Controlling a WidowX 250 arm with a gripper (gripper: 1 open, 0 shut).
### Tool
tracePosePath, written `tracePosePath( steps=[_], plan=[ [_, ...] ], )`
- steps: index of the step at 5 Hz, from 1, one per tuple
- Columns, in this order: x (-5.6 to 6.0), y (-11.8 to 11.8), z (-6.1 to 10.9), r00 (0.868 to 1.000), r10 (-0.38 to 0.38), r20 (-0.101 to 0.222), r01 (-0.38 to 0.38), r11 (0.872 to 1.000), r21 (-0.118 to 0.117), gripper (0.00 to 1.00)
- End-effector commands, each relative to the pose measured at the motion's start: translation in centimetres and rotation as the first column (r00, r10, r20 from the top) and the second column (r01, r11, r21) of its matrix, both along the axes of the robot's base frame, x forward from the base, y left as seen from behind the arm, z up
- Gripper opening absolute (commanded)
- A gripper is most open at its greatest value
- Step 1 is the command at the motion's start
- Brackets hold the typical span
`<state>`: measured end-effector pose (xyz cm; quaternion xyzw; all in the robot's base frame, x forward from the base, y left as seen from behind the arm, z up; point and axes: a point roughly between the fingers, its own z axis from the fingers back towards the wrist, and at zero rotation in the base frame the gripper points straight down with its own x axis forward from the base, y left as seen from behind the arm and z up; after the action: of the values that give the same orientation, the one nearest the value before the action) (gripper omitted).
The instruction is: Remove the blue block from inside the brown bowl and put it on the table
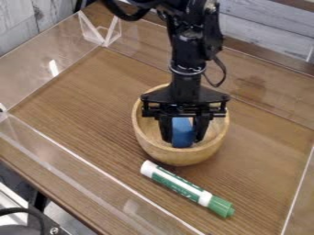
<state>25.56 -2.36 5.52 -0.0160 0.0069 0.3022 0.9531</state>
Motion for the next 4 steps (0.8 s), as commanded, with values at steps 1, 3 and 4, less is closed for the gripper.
tracePosePath(
  steps=[1, 3, 4],
  plan=[
    [0.62, 0.37, 1.7, 0.998, 0.001, 0.055, -0.001, 1.0, -0.001, 0.0],
    [0.65, 0.43, 1.9, 0.998, -0.017, 0.055, 0.017, 1.0, -0.002, 0.0],
    [0.69, 0.46, 2.02, 0.998, -0.026, 0.056, 0.026, 1.0, -0.004, 0.0]
  ],
)
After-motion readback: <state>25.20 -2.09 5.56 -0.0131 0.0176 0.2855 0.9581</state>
